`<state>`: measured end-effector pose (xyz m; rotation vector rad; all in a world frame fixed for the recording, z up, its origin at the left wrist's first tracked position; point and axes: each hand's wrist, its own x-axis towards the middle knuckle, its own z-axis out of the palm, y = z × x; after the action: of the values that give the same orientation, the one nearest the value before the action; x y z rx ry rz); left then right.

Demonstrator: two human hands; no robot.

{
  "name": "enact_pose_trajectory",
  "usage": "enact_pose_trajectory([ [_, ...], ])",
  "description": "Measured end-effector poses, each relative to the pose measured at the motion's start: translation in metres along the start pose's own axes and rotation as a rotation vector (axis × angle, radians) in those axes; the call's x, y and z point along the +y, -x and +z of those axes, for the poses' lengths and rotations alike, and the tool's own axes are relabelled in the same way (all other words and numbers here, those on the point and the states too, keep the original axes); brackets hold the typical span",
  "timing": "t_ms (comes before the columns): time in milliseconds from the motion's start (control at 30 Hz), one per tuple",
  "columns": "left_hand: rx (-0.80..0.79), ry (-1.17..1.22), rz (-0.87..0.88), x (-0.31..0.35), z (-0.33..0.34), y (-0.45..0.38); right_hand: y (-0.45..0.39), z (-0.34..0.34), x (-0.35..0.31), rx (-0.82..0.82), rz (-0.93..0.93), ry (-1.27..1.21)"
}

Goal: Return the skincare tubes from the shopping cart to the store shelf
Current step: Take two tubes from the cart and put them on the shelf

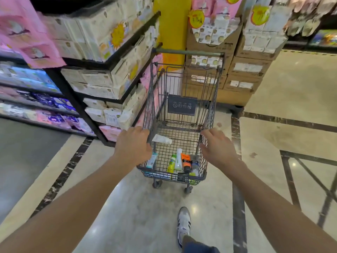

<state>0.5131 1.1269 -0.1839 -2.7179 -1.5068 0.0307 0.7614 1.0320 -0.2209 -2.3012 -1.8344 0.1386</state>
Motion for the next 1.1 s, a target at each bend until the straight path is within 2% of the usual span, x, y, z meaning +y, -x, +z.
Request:
enact_pose_trajectory([
  [100,-0.080,0.039,-0.013,-0.002,0.006,-0.044,-0.047,0.014,0.018,-0.037,-0.010,-0.042],
  [300,-0.144,0.085,-0.106,-0.012,0.027,-0.115,-0.125,0.047,0.039,-0.130,-0.045,-0.074],
  [500,-0.258,0.131,-0.100,-0.014,0.085,-0.160,-0.171,0.097,0.046,-0.259,-0.018,-0.093],
  [733,-0.554,0.112,0.010,-0.022,0.197,-0.200,-0.208,0.195,0.068,-0.425,0.043,-0.025],
  [867,-0.693,0.071,0.026,-0.034,0.272,-0.213,-0.225,0.263,0.075,-0.574,0.061,0.010],
  [1033,-0.844,-0.019,0.017,-0.034,0.359,-0.217,-0.235,0.344,0.070,-0.749,0.013,0.043],
  [1100,-0.877,0.013,-0.045,-0.030,0.389,-0.212,-0.236,0.369,0.068,-0.791,-0.010,0.049],
])
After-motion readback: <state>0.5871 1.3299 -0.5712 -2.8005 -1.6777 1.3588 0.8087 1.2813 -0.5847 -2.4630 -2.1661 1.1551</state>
